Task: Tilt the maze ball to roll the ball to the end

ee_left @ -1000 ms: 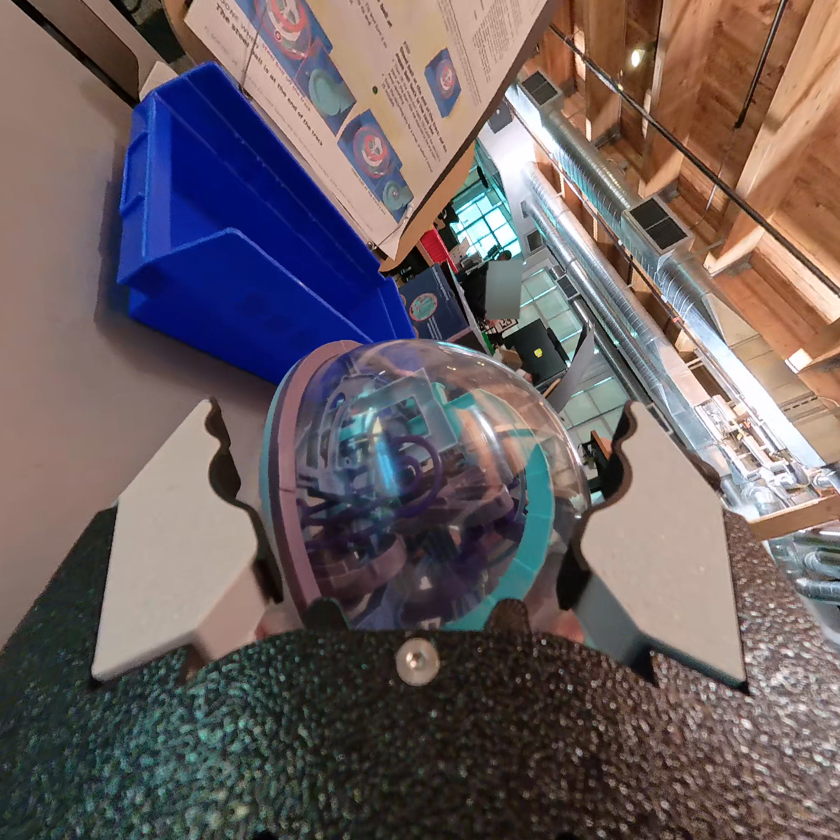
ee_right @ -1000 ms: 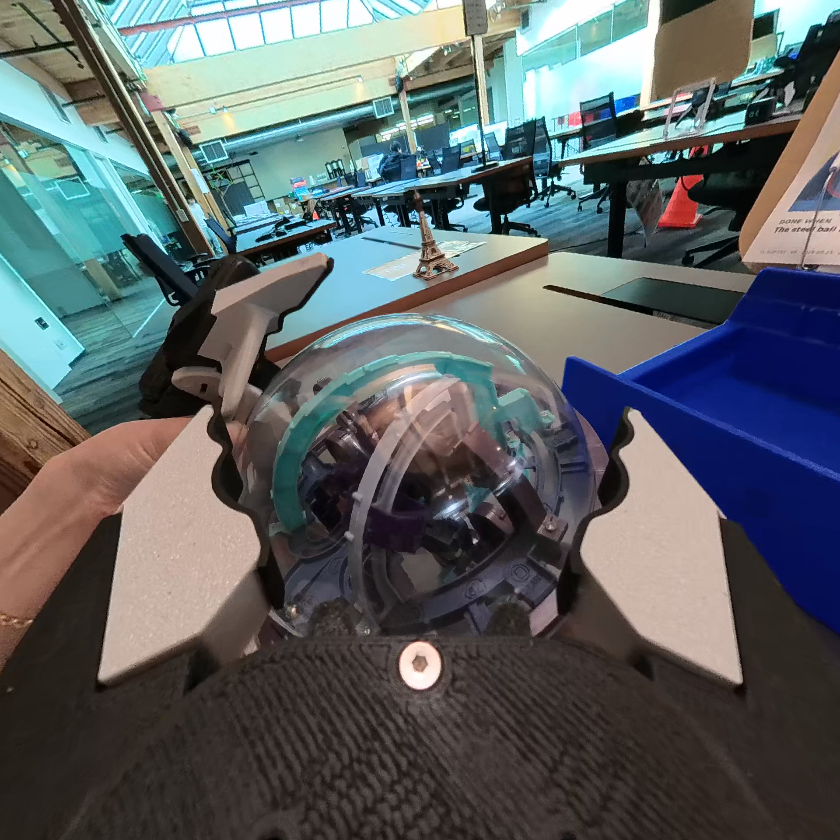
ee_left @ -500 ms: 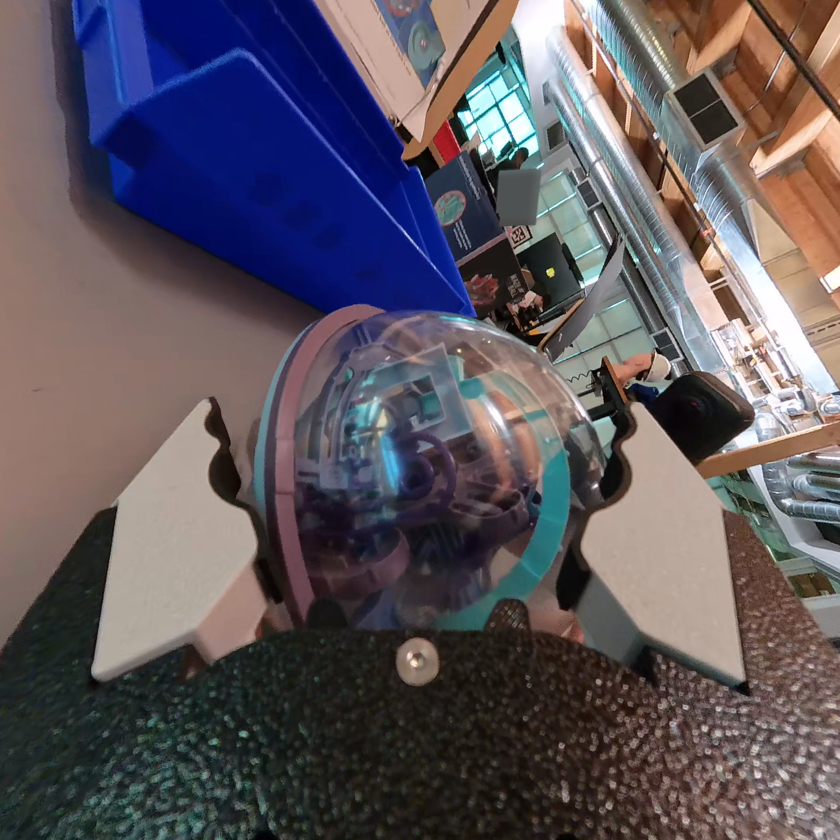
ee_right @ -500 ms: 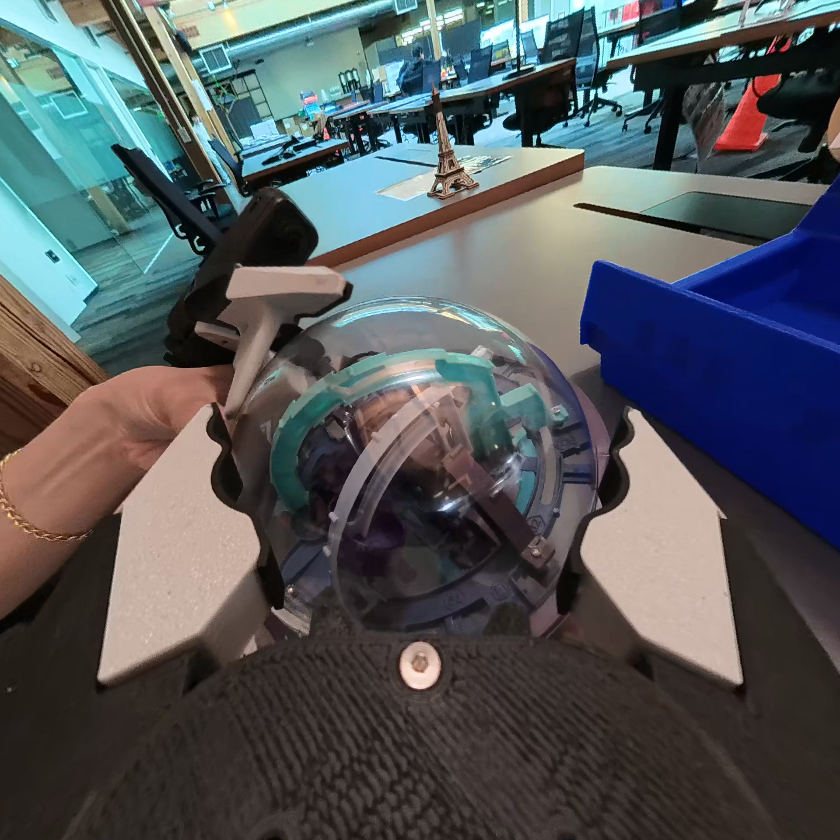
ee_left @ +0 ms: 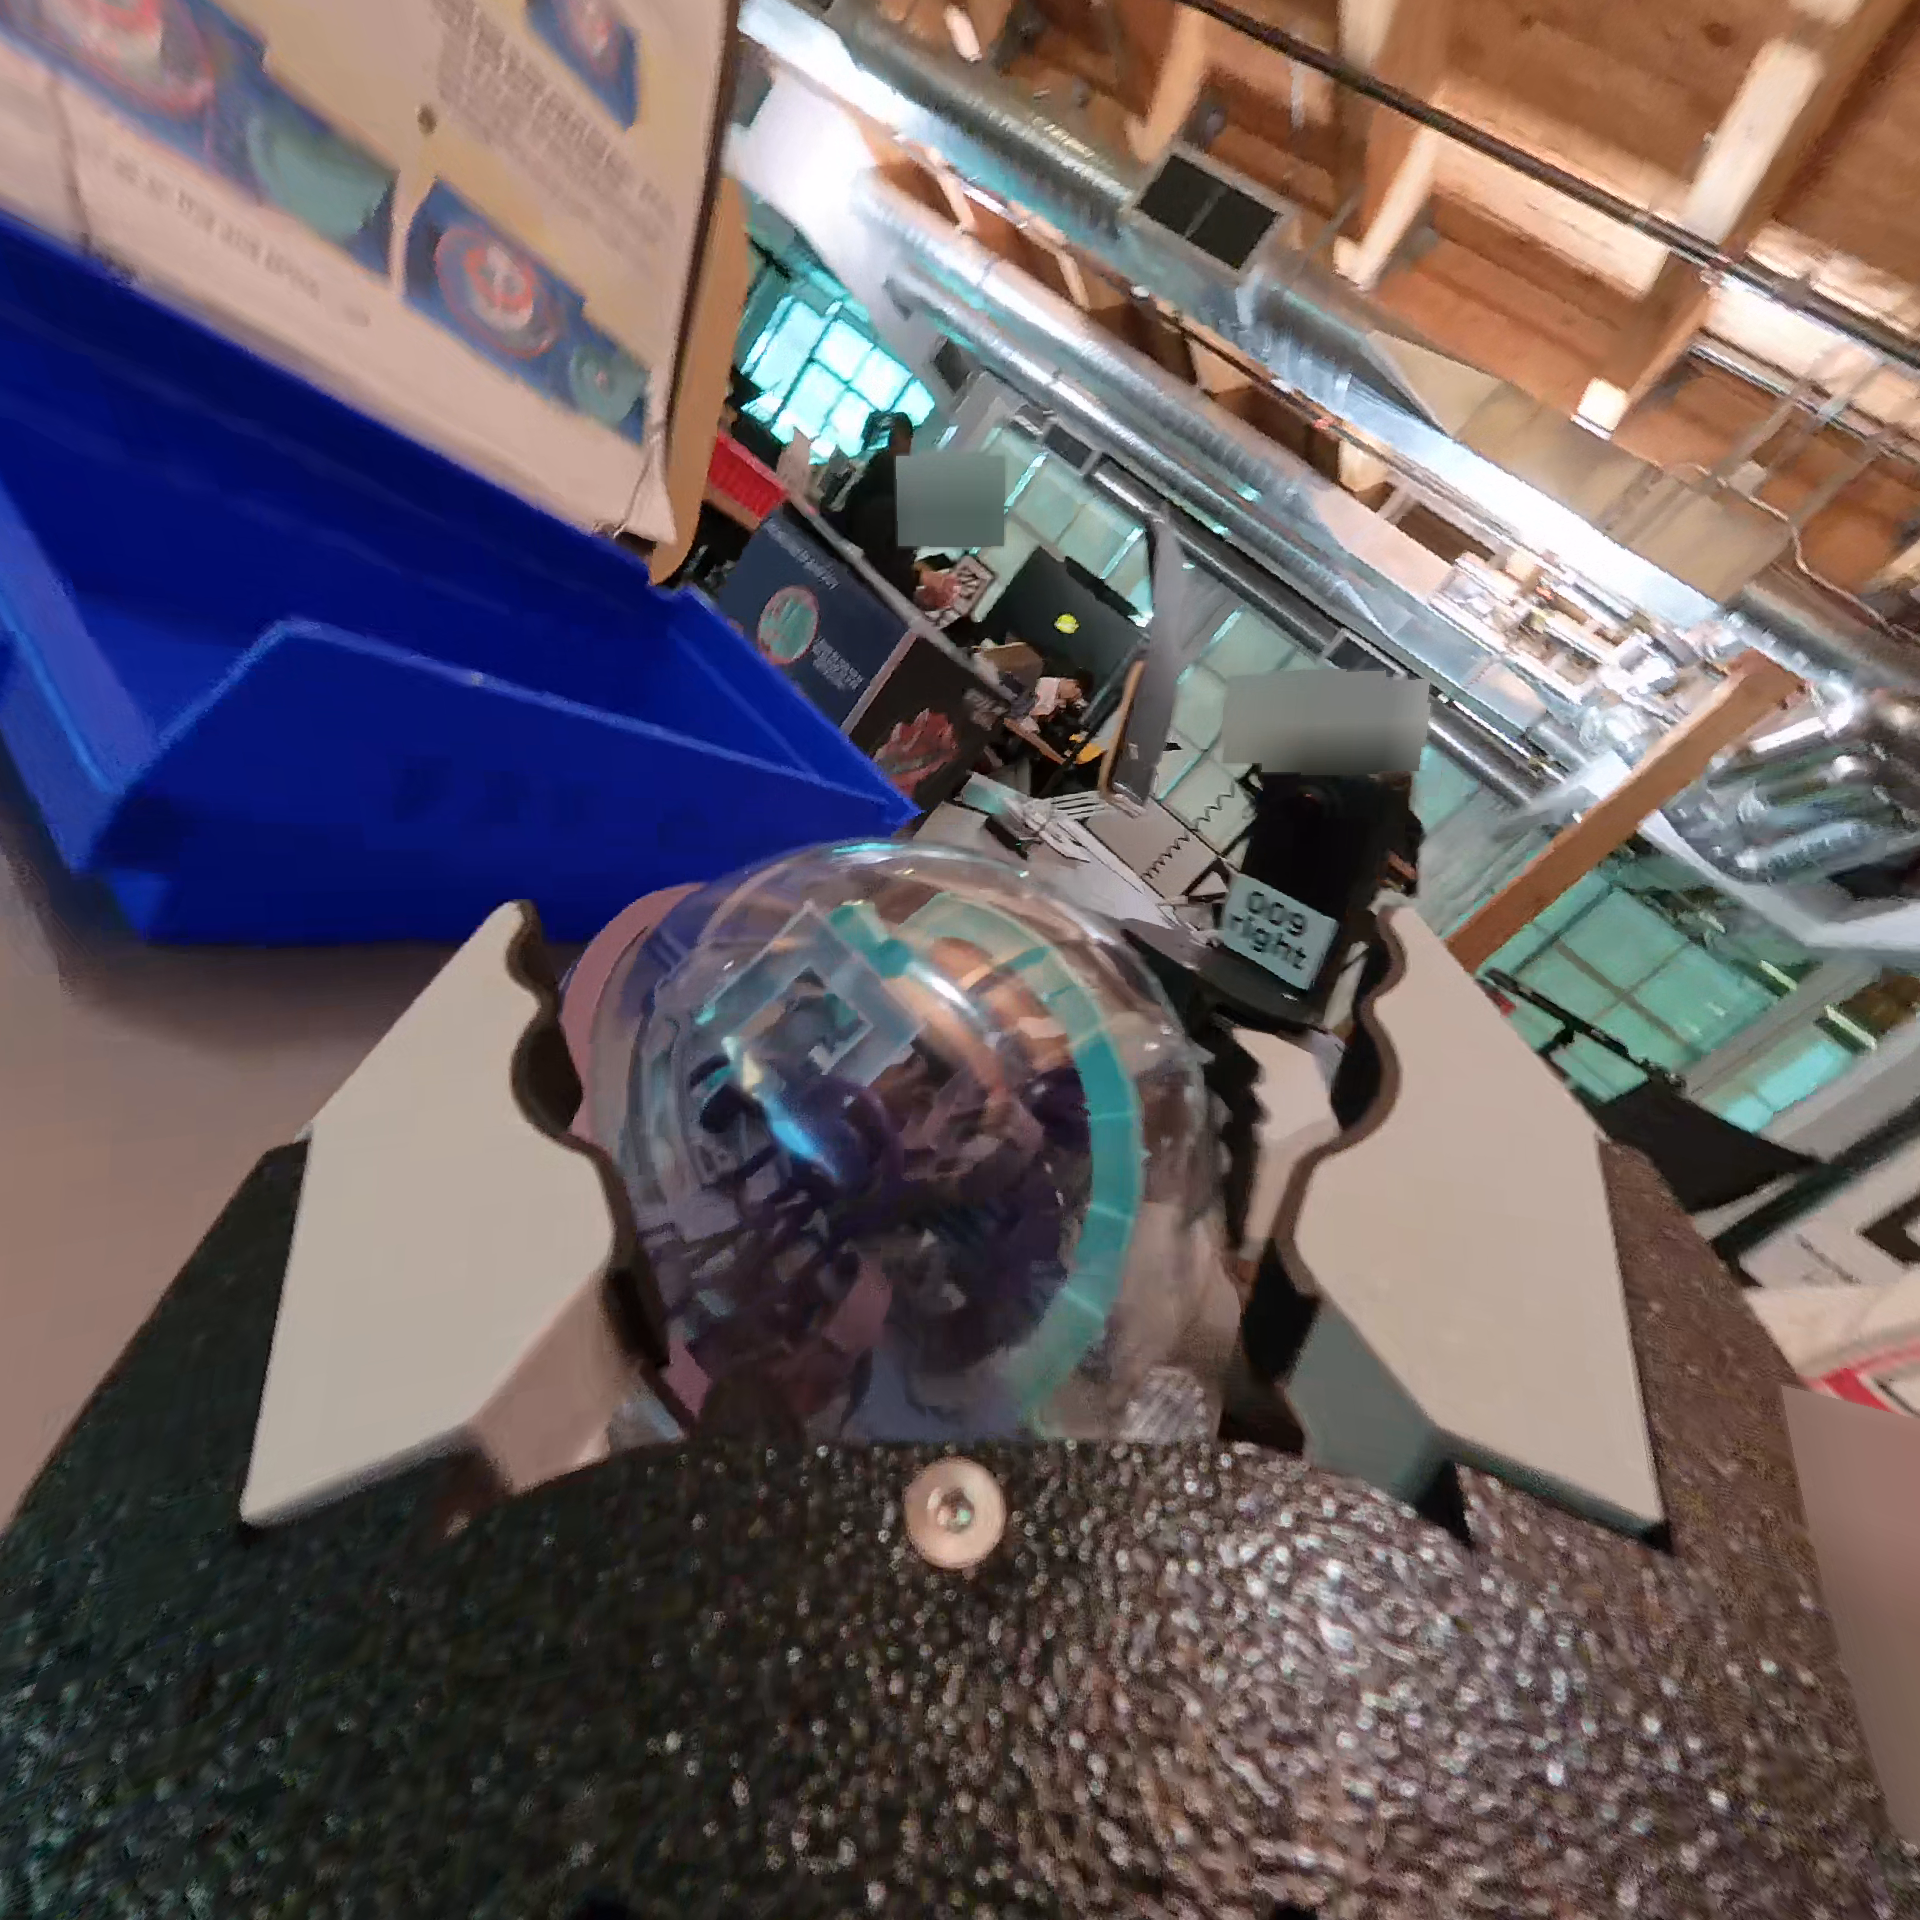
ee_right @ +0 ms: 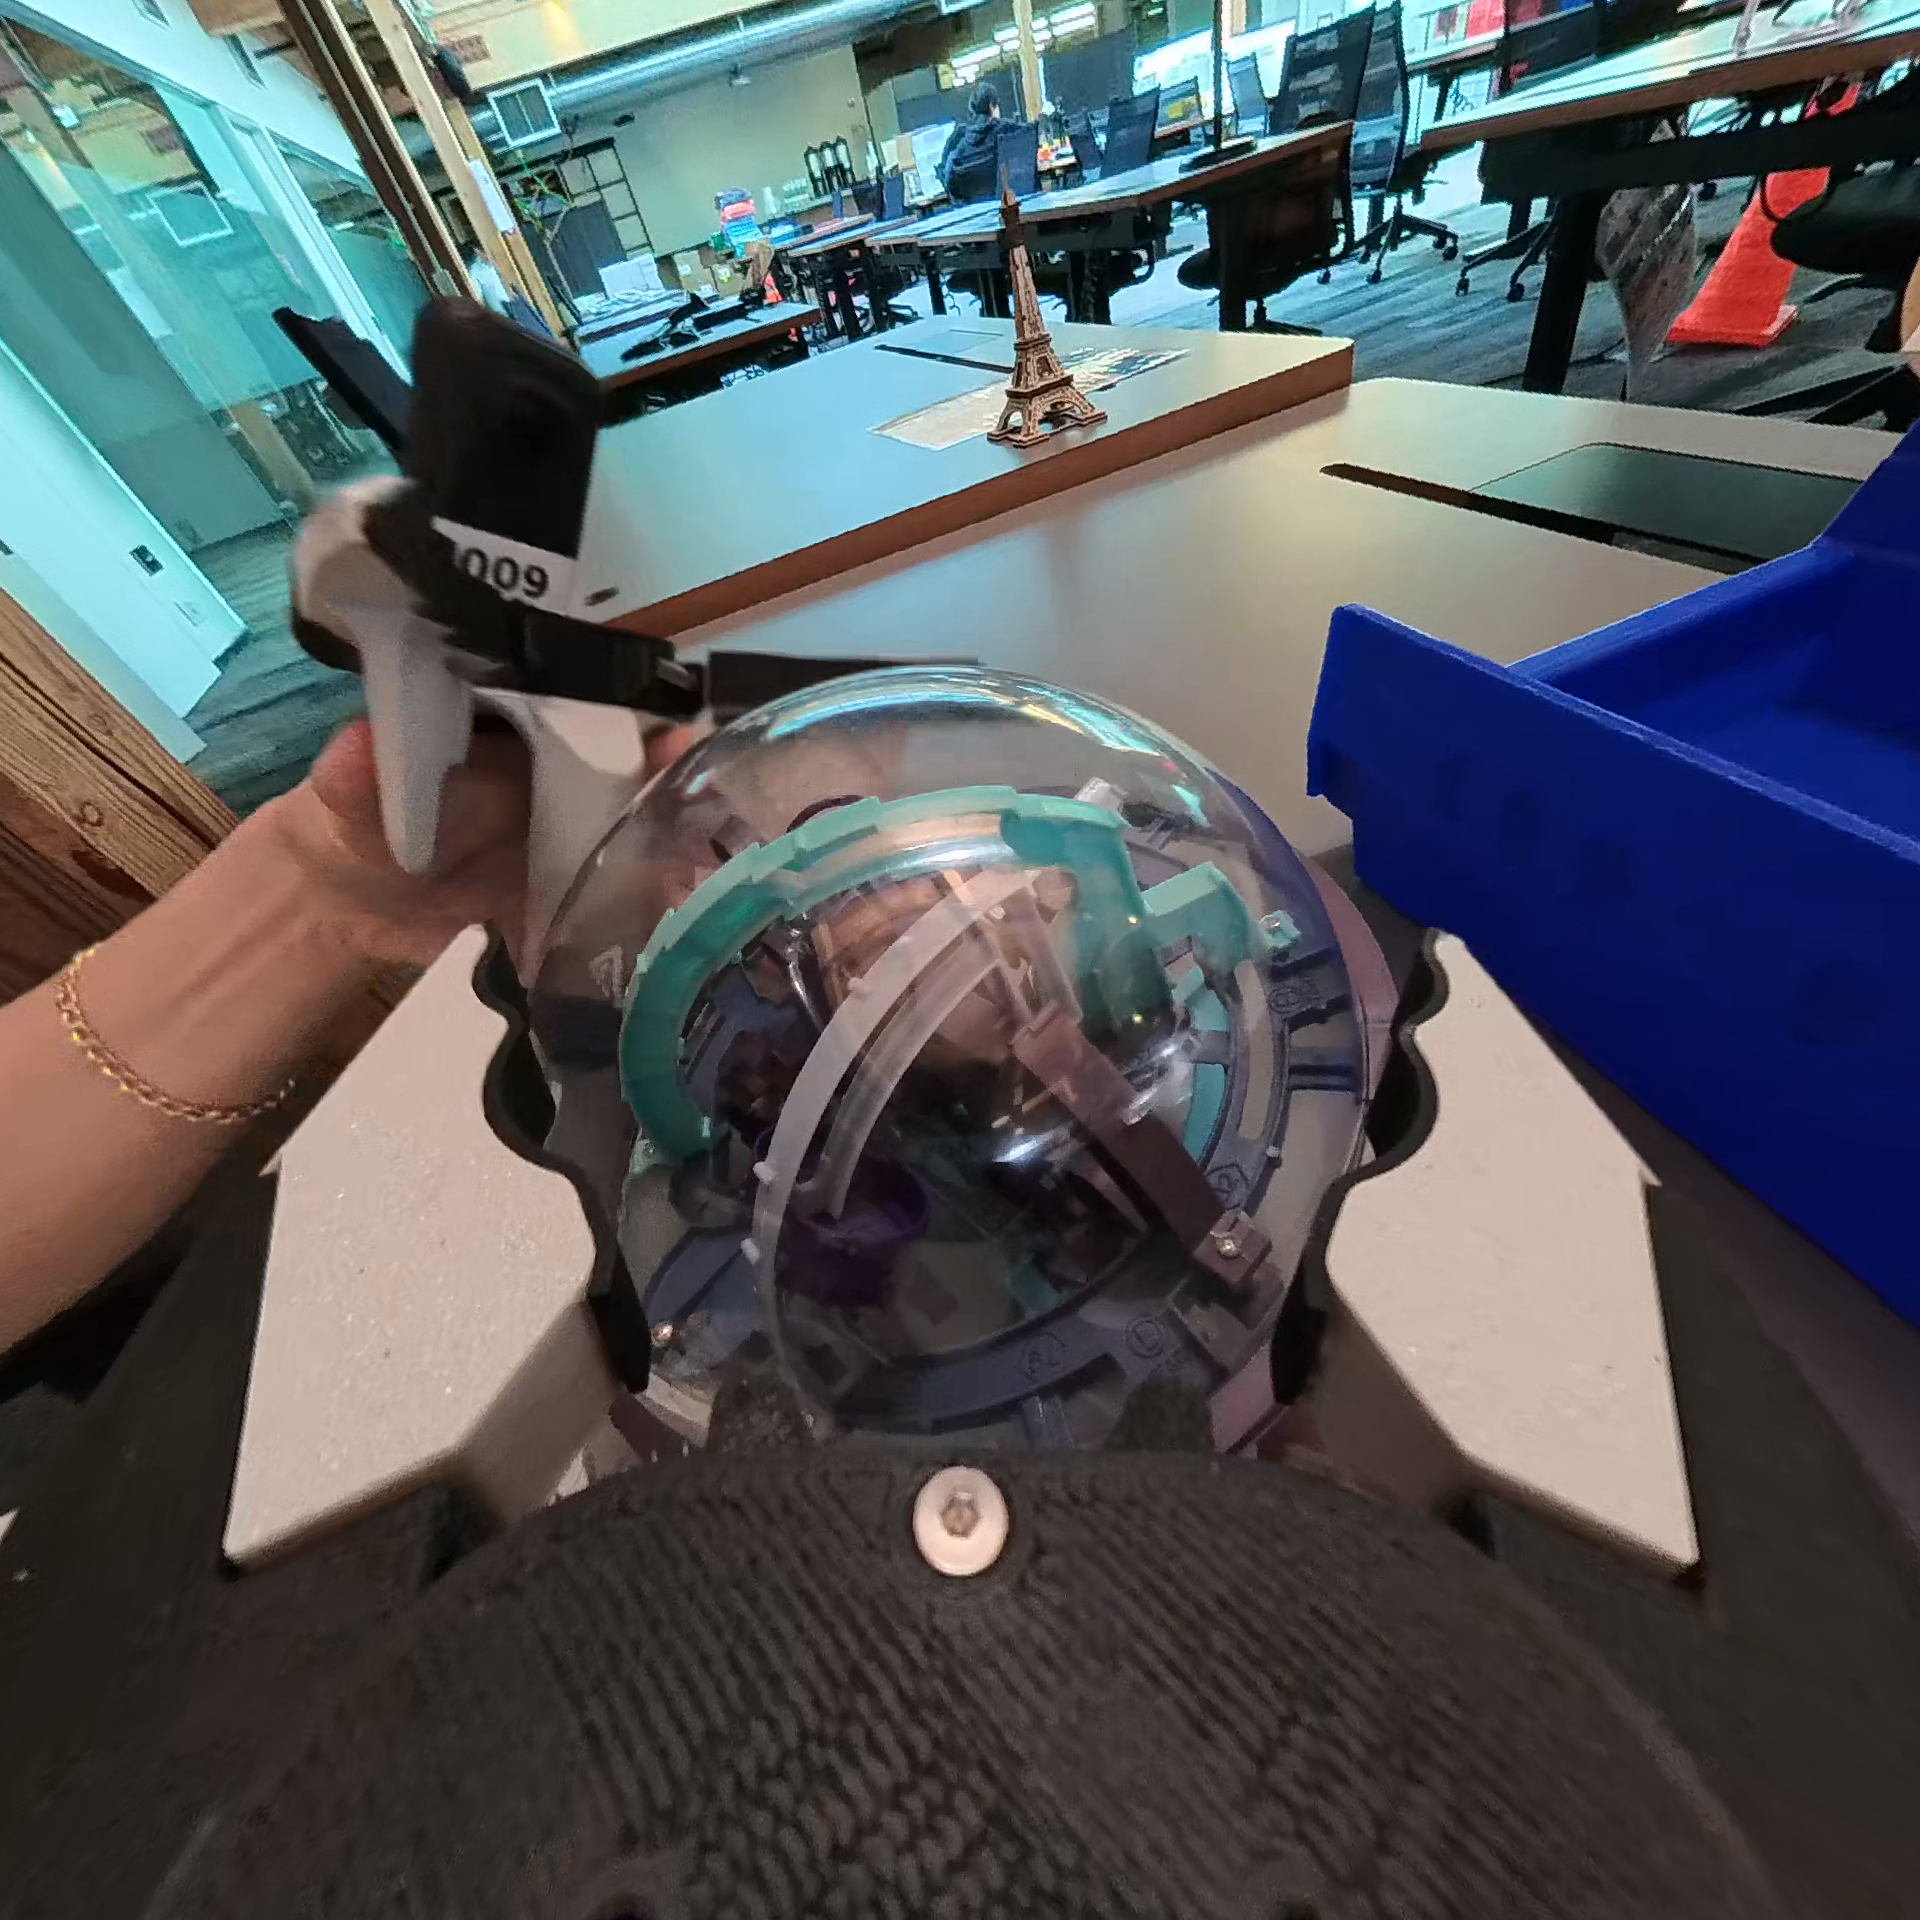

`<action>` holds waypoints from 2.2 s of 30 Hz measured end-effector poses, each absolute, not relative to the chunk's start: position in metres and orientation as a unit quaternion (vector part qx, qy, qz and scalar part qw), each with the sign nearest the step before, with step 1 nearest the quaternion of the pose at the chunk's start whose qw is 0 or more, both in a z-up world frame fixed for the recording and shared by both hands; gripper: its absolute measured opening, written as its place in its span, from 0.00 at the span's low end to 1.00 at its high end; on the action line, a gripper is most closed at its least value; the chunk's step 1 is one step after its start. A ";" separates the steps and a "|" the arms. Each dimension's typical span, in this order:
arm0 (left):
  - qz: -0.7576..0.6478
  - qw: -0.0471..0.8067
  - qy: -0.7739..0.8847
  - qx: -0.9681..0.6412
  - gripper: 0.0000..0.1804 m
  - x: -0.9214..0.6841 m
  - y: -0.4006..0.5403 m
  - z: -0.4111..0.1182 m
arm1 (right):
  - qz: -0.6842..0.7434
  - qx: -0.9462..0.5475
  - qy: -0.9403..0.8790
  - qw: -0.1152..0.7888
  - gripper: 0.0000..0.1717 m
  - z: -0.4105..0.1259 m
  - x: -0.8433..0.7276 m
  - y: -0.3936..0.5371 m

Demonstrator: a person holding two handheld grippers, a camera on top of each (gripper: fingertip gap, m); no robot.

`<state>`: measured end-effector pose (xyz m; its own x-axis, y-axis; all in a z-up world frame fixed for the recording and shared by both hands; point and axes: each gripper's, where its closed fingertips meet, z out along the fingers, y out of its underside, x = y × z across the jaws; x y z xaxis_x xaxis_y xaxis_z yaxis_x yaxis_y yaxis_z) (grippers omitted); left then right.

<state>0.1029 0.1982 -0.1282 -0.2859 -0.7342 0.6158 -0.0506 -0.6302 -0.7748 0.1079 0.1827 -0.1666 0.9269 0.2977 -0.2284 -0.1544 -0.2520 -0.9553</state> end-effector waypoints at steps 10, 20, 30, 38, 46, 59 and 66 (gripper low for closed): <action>-0.593 0.422 0.581 -0.364 0.69 0.067 0.189 -0.102 | 0.161 -0.774 -0.101 0.605 0.91 -0.166 0.101 0.186; -0.448 0.318 0.761 -0.344 0.87 0.102 0.169 -0.182 | 0.127 -0.769 -0.211 0.590 0.91 -0.172 0.094 0.191; -0.510 0.289 0.728 -0.355 0.82 0.100 0.164 -0.182 | 0.100 -0.731 -0.326 0.590 0.89 -0.180 0.093 0.163; -0.487 0.279 0.738 -0.374 0.81 0.104 0.160 -0.184 | 0.015 -0.716 -0.405 0.569 0.82 -0.182 0.103 0.148; -0.524 0.327 0.705 -0.348 0.79 0.110 0.159 -0.167 | 0.041 -0.698 -0.393 0.597 0.82 -0.179 0.102 0.152; -0.619 0.192 0.597 -0.472 0.79 0.125 0.170 -0.170 | 0.098 -0.678 -0.337 0.645 0.83 -0.167 0.102 0.157; -0.613 0.190 0.594 -0.486 0.78 0.130 0.166 -0.170 | 0.102 -0.662 -0.343 0.659 0.85 -0.166 0.106 0.154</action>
